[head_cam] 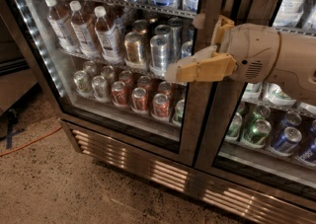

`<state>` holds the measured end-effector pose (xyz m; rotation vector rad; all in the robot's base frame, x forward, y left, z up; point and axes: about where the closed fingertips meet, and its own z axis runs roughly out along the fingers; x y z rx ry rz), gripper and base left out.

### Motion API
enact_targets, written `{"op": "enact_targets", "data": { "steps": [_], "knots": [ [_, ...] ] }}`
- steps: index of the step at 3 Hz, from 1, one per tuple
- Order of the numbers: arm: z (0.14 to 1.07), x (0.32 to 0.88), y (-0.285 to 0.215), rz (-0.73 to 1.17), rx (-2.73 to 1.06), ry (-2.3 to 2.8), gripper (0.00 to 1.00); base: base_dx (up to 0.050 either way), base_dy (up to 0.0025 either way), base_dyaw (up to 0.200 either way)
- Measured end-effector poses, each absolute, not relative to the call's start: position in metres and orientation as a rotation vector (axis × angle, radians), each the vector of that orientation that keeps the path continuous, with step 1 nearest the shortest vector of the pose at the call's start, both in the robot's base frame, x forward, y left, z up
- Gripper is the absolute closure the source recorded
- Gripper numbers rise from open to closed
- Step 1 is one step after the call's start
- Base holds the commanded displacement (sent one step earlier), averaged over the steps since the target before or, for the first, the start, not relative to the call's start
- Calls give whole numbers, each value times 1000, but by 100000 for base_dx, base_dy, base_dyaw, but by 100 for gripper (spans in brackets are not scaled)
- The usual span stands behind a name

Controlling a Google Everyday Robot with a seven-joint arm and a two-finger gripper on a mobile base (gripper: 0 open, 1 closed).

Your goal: Open left fridge door

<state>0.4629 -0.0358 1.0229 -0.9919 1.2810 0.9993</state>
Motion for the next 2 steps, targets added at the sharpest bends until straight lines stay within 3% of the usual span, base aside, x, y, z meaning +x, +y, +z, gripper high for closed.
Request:
{"op": "enact_targets", "data": {
  "steps": [1, 2],
  "knots": [
    [1023, 463, -36, 999, -992, 1281, 0, 8, -4, 19070],
    [1023, 463, -36, 999, -992, 1281, 0, 0, 0, 0]
  ]
}}
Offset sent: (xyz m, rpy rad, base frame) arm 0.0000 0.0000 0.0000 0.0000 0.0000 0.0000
